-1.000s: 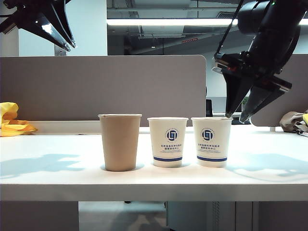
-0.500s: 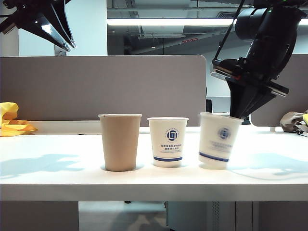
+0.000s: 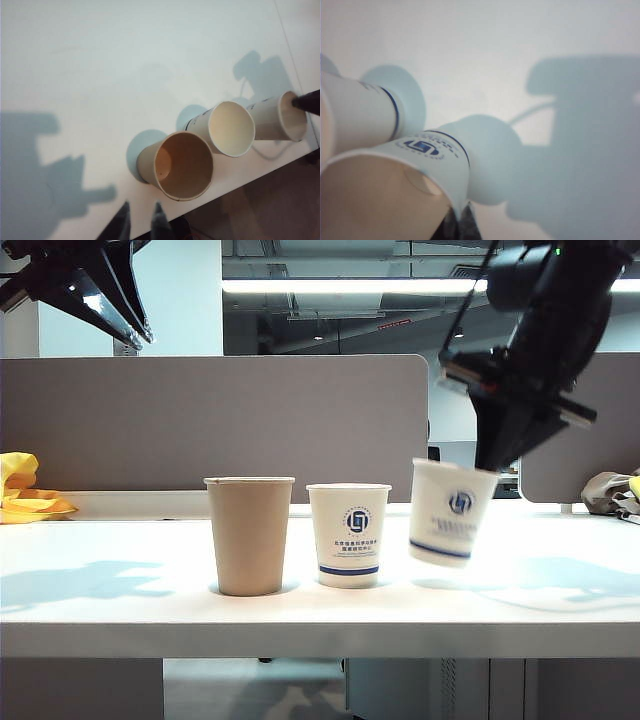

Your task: Pick up all the paper cups on the table one by one and stack them together.

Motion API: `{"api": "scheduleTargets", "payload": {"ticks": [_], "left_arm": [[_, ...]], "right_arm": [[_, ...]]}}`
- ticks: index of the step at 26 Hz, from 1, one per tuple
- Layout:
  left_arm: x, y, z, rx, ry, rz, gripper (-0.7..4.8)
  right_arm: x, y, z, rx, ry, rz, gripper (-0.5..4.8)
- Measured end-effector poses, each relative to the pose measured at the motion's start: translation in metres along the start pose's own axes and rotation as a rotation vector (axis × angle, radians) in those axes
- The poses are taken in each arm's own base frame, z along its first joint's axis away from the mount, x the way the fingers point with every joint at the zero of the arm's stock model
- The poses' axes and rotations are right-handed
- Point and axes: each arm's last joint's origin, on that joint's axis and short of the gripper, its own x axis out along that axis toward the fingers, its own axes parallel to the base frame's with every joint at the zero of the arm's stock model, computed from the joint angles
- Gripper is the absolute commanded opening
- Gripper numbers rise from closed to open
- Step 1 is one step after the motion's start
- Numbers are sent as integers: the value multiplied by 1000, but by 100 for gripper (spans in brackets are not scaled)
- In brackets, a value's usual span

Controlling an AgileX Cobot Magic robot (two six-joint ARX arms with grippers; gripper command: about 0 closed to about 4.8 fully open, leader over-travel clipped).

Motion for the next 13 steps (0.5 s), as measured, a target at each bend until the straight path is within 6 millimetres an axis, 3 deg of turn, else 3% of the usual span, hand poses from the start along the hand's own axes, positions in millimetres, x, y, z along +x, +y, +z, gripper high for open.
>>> {"api": "scheduleTargets", "payload": {"ticks": [7, 10, 13], "left_arm": [[0, 0, 0, 0, 0, 0, 62], [0, 0, 0, 1, 0, 0, 62], [0, 0, 0, 1, -1, 0, 62]], "right_arm": [[-48, 14, 17, -36, -120, -7, -2], [-72, 29, 25, -76, -184, -3, -2], [-84, 50, 31, -129, -213, 21, -2]]}}
